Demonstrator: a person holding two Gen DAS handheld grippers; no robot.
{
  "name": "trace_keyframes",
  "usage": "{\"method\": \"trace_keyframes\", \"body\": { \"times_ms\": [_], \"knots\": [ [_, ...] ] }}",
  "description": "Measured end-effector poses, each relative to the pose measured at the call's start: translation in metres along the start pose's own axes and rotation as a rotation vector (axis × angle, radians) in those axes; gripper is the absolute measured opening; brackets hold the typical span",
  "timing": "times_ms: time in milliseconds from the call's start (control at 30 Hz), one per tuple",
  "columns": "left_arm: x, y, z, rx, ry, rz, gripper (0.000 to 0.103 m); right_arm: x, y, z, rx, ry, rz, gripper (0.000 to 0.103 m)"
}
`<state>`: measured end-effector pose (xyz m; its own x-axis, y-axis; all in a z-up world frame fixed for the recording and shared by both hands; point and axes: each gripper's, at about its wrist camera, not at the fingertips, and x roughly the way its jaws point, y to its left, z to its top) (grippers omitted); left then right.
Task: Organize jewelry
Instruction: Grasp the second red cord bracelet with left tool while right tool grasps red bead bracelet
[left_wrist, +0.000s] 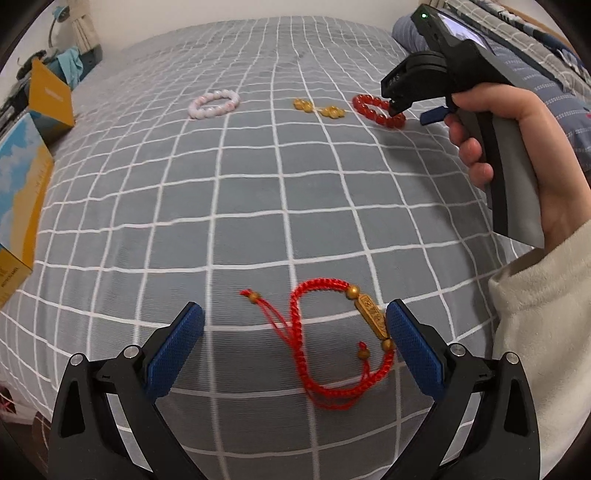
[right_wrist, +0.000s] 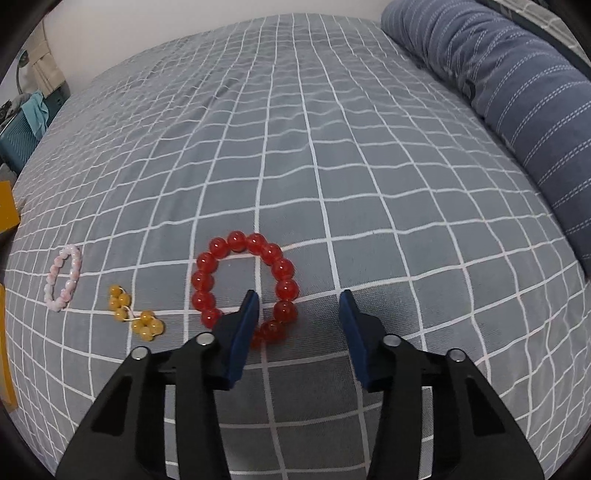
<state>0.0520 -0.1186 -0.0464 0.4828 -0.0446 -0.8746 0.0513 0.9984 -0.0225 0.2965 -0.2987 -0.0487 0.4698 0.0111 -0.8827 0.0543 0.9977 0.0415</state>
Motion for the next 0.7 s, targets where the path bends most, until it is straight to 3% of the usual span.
{"method": "trace_keyframes", "body": {
  "times_ms": [167, 267, 433, 500, 567, 700],
  "knots": [
    [0.005, -0.002, -0.002, 0.005, 0.0, 0.013, 0.096, 0.001, -0.001, 0.0, 0.008, 0.008, 0.035, 0.023],
    [0.003, -0.002, -0.003, 0.019, -0.007, 0.003, 0.074, 0.001, 0.002, 0.001, 0.003, 0.011, 0.051, 0.014],
    [-0.002, -0.006, -0.005, 0.044, -0.001, -0.01, 0.037, -0.001, 0.005, -0.001, -0.004, 0.005, 0.041, 0.013],
    [-0.004, -0.005, -0.006, 0.042, 0.003, -0.022, 0.015, -0.002, 0.004, -0.001, -0.005, 0.001, 0.042, 0.013],
    [-0.006, -0.003, -0.006, 0.036, 0.008, -0.028, 0.008, -0.004, 0.004, 0.0, -0.005, -0.006, 0.044, 0.013],
    [-0.007, 0.001, -0.004, 0.021, 0.012, -0.043, 0.008, -0.011, 0.004, 0.0, -0.002, -0.023, 0.052, 0.013]
  ]
}}
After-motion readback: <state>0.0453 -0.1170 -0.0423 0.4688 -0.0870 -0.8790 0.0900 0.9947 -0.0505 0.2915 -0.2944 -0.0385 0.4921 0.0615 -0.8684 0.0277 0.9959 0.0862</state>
